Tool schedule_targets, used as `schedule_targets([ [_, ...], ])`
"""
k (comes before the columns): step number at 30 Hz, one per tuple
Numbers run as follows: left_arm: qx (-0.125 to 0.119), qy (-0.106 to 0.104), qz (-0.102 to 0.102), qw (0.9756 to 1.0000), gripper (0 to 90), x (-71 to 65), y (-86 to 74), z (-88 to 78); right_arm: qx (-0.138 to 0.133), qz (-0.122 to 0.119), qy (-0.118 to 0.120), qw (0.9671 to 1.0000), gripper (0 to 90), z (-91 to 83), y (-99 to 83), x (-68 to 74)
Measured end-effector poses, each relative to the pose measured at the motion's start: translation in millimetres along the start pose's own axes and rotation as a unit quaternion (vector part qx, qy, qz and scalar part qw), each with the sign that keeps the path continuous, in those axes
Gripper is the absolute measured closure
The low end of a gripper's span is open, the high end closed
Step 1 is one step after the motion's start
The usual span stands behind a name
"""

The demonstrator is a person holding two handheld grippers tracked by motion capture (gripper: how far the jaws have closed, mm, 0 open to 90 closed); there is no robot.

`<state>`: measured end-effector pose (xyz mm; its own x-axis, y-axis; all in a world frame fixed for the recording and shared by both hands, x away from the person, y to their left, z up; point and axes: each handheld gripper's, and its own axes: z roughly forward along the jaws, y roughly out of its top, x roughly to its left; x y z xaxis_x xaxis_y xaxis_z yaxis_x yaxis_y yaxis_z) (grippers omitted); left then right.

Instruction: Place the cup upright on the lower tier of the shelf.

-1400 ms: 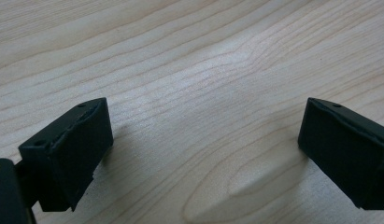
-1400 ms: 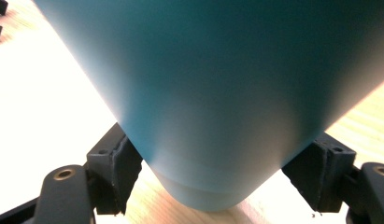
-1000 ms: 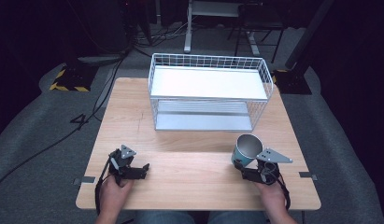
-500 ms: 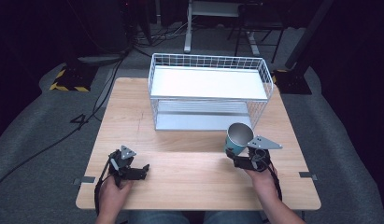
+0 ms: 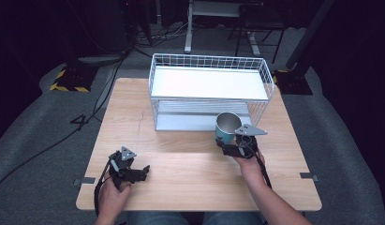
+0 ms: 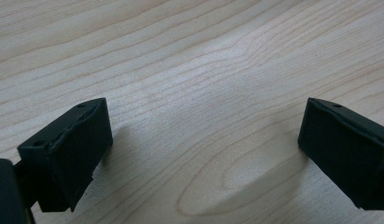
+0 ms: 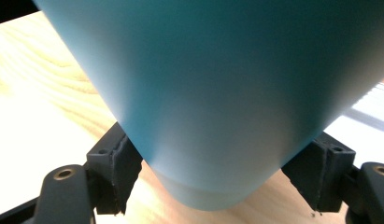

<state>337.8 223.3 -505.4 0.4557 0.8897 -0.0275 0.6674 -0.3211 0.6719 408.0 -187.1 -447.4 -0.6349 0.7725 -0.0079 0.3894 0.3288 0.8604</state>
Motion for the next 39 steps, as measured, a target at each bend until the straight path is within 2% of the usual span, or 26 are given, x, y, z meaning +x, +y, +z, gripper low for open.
schedule_targets([
  [17, 0.003, -0.004, 0.005, 1.0, 0.7, -0.2, 0.5, 0.9, 0.011, 0.002, -0.024, 0.9996, 26.1, 54.1, 24.5, -4.7],
  [31, 0.004, -0.004, 0.006, 1.0, 0.4, -0.1, 0.6, 0.9, 0.017, -0.001, -0.039, 0.9991, 26.1, 91.7, 34.6, -7.7],
  [39, 0.004, -0.004, 0.006, 1.0, 0.4, 0.0, 0.6, 0.9, 0.019, 0.007, -0.048, 0.9987, 26.1, 111.8, 37.6, -12.8],
])
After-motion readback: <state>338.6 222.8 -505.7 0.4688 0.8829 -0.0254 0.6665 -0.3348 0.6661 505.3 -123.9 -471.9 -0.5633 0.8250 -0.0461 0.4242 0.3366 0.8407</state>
